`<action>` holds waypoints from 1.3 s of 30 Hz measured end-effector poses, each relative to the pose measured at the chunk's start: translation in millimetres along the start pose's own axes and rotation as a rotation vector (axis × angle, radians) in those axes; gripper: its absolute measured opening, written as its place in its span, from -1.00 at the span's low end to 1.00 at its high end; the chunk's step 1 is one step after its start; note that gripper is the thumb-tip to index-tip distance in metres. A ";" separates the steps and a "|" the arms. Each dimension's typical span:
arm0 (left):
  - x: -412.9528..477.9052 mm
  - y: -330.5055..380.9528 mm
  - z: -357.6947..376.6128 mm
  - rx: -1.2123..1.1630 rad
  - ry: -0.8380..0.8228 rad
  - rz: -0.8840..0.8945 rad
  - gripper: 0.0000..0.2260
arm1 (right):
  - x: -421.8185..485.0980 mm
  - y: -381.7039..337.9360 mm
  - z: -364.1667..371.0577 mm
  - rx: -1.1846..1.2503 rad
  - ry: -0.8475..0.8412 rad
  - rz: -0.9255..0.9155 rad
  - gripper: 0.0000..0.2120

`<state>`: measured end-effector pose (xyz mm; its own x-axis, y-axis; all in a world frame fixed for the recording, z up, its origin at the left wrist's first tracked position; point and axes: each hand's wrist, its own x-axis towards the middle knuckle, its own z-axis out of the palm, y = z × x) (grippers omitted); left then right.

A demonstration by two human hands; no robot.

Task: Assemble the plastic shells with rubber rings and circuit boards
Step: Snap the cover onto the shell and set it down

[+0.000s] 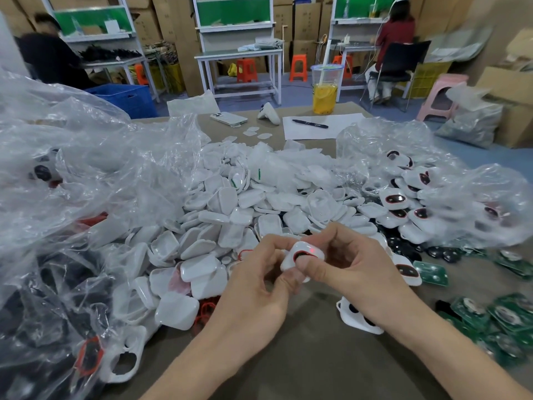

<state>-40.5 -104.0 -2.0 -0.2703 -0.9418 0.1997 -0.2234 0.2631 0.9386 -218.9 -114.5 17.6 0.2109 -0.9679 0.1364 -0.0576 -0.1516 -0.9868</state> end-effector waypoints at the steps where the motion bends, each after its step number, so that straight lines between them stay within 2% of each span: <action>1: -0.6 -1.0 0.5 0.010 -0.006 0.000 -0.80 | 0.1 0.6 0.3 -0.004 0.000 0.002 -0.89; 6: -0.4 1.1 4.4 0.032 -0.038 0.041 -0.79 | 0.1 2.4 2.6 -0.035 0.094 -0.032 -0.82; 9: -0.6 0.2 4.5 -0.005 0.038 0.028 -0.75 | 2.3 0.9 0.8 0.052 0.085 -0.004 -0.90; 12: -2.2 3.1 3.4 -0.062 0.117 0.017 -0.74 | 2.3 0.0 -1.1 0.137 0.080 -0.003 -0.80; 17: 5.1 11.2 11.8 0.014 0.118 0.034 -0.73 | 0.7 2.6 -9.8 0.152 0.117 -0.033 -0.80; 21: 40.4 27.9 24.6 0.050 0.139 0.044 -0.83 | 5.9 4.3 -22.9 0.191 0.278 -0.115 -0.73; 23: 68.9 40.3 34.0 0.020 0.142 0.039 -0.84 | 7.0 7.2 -29.1 0.148 0.401 -0.160 -0.68; 26: 121.1 59.3 57.0 -0.100 0.040 -0.004 -0.85 | 8.0 11.8 -36.2 0.031 0.558 -0.206 -0.74; 28: 154.1 71.2 74.4 -0.165 -0.054 -0.060 -0.82 | 8.2 13.7 -38.6 -0.025 0.608 -0.231 -0.76; 31: 179.1 77.7 84.1 -0.108 -0.119 -0.128 -0.71 | 7.9 14.9 -41.7 -0.106 0.644 -0.241 -0.75; 35: 153.7 71.6 58.6 -0.072 -0.032 -0.122 -0.66 | 10.6 15.5 -42.2 -0.190 0.640 -0.197 -0.76; 39: 83.3 44.0 12.0 0.166 0.164 0.059 -0.75 | 8.6 14.5 -35.7 -0.356 0.487 -0.200 -0.74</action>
<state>-84.0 -168.3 52.5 -0.1350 -0.9417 0.3081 -0.3665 0.3363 0.8675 -252.8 -132.2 7.6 -0.2120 -0.8813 0.4224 -0.4020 -0.3153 -0.8596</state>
